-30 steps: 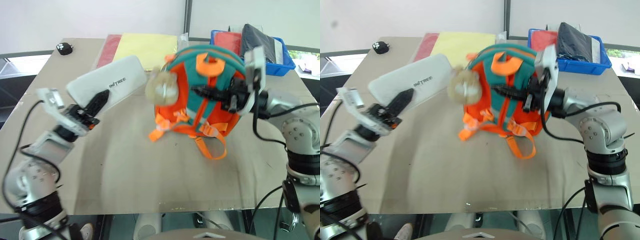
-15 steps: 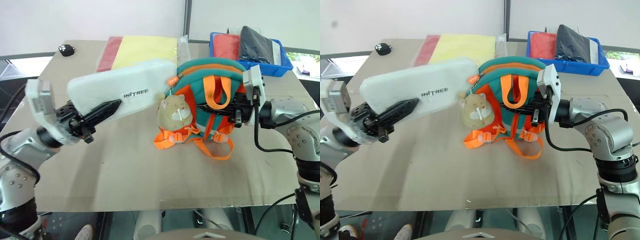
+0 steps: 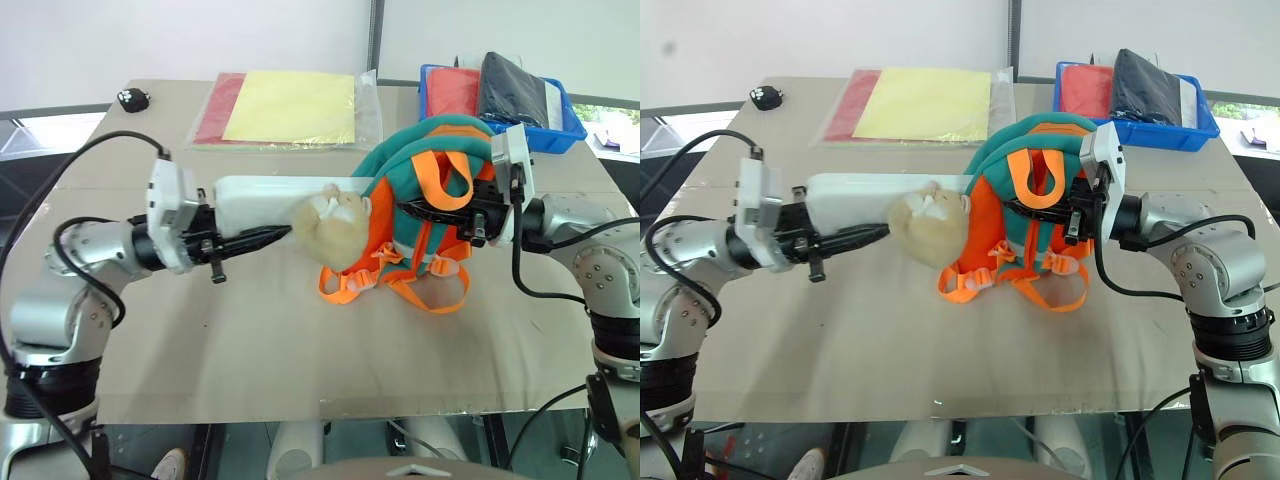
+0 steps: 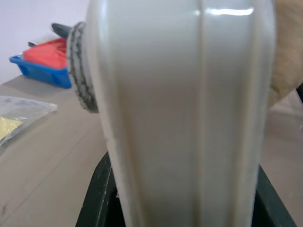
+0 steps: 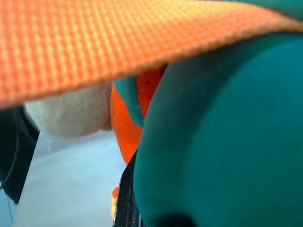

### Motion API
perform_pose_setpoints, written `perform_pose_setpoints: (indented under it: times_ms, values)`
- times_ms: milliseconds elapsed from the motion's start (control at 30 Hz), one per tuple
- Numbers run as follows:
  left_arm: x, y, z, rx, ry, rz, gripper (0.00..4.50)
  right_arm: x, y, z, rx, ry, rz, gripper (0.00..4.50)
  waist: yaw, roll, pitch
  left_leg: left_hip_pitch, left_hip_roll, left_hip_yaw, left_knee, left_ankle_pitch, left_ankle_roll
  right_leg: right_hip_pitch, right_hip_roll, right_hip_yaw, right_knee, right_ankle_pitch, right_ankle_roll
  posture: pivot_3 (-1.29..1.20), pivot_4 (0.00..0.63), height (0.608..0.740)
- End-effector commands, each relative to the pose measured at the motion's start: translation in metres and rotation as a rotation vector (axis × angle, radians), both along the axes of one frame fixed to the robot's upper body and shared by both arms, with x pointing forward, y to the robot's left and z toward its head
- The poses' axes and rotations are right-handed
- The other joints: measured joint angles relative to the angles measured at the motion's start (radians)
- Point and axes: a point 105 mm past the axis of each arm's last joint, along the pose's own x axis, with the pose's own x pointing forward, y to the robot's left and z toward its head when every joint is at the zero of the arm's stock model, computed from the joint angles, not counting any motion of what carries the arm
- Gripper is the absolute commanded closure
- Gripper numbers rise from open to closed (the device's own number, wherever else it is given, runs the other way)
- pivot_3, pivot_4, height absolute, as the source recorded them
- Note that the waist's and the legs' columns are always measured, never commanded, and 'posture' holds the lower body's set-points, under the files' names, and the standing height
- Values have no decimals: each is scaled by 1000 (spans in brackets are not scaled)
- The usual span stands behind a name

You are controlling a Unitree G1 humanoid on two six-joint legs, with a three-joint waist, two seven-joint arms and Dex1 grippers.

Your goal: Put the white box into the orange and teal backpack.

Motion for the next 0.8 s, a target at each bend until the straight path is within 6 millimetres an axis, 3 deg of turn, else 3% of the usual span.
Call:
perform_pose_setpoints:
  times_ms: [33,100,267,400,533,600,700,733,800]
  values:
    - [-8,-9,-20,83,52,-90,3374,-7,-3,35,72,-119,-8,4421,-1,0,0,0,0,0,0,0,0,0,0,0,0,0,0,0,150,740]
    - [1,-15,-27,112,50,-71,3374,-9,-4,36,77,-120,-11,4421,4,0,0,0,0,-1,0,0,0,0,0,-1,0,0,0,0,150,740]
    - [22,-77,-31,84,84,-130,3374,-19,10,31,73,-110,42,4421,31,0,0,-1,-1,-3,4,0,0,3,1,-1,1,0,0,0,150,740]
    - [26,-116,-24,112,79,-213,3374,-28,19,27,53,-108,81,4421,26,0,0,-3,-2,-4,6,0,1,3,1,0,0,1,1,0,150,740]
    - [20,-140,-16,137,67,-338,3374,-31,20,25,55,-99,78,4421,19,1,0,-3,-2,-6,4,0,0,1,3,-1,1,1,2,0,150,740]
    - [1,-139,-16,158,56,-489,3374,-29,19,23,54,-100,53,4421,9,1,0,-4,-1,-5,3,0,0,0,3,0,1,1,1,0,150,740]
    - [-12,-112,-14,165,115,-577,3374,-23,8,19,52,-85,-8,4421,-9,2,1,-4,0,-5,0,0,0,-1,3,0,0,0,1,0,150,740]
    - [-5,-106,-19,193,123,-529,3374,-23,4,19,50,-82,-20,4421,-11,2,1,-4,0,-5,0,0,0,-1,4,0,1,0,1,0,150,740]
    - [16,-114,-28,217,93,-411,3374,-24,2,20,56,-82,-24,4421,-5,2,1,-4,0,-6,0,0,0,-1,4,-1,1,0,0,0,150,740]
